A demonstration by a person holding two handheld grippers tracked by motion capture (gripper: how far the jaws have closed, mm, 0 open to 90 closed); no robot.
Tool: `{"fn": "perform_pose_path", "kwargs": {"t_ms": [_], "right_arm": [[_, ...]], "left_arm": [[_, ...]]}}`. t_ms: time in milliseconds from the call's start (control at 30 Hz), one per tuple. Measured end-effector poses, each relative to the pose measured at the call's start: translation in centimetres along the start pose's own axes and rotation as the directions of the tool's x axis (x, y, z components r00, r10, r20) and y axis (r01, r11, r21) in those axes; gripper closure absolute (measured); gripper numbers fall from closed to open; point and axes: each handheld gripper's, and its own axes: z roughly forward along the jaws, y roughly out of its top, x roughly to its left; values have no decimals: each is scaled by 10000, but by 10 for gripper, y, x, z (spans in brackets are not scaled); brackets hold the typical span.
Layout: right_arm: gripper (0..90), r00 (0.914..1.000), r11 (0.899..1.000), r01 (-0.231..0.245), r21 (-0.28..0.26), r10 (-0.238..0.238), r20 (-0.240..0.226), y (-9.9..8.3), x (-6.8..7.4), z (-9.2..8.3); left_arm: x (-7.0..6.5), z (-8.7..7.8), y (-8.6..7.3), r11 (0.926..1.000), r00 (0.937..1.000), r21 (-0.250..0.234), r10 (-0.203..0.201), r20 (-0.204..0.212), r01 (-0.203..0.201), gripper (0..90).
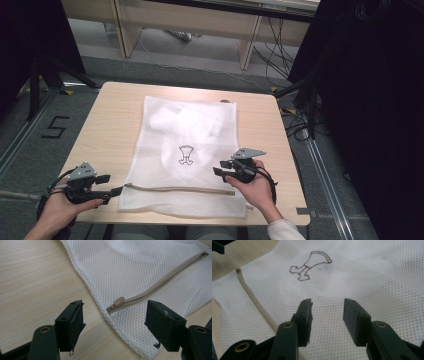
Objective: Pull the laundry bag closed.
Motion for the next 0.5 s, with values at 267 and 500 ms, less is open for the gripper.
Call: {"fn": "perform_pose_path", "kwargs": {"t_ms": [267,500], "right_arm": [[602,9982,9985,500,-204,-506,-334,16,19,16],[600,9926,9956,935,-66,-938,-777,28,43,36]], "left_arm": [[-1,3,0,9996,9996,-121,-265,-48,264,286],[1,0,0,9998,10000,209,53,-40,-52,283]]}}
